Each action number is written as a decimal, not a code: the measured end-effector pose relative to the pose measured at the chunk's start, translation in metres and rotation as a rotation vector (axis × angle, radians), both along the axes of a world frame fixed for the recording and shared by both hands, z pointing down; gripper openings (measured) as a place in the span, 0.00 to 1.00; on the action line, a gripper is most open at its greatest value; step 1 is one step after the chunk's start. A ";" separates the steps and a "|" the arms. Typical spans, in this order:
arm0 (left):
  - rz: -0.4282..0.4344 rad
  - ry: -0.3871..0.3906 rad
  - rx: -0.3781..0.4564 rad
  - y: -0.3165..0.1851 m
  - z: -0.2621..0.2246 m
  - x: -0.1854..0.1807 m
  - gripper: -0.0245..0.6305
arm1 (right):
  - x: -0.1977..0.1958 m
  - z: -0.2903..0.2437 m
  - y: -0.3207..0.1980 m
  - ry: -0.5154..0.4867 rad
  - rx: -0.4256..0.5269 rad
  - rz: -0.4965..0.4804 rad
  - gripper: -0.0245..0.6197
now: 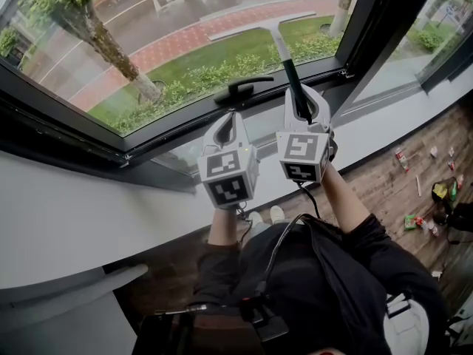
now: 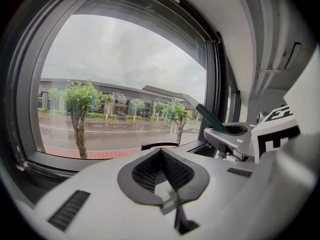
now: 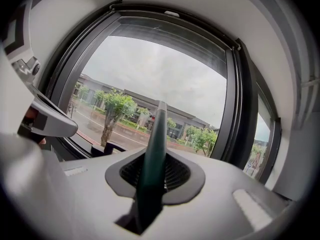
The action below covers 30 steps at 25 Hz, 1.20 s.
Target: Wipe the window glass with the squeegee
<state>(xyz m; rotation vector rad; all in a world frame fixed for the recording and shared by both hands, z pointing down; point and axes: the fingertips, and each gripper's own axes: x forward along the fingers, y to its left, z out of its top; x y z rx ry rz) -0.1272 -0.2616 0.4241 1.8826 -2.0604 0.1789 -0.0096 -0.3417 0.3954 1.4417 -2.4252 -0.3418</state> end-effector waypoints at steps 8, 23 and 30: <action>0.003 0.014 -0.021 0.003 0.010 0.003 0.04 | 0.003 0.022 0.003 0.025 -0.049 -0.002 0.13; 0.000 0.022 -0.056 0.007 0.026 0.003 0.04 | 0.008 0.063 0.007 0.084 -0.125 -0.003 0.13; 0.000 0.025 -0.067 0.008 0.027 0.006 0.04 | 0.012 0.076 0.009 0.114 -0.156 -0.007 0.13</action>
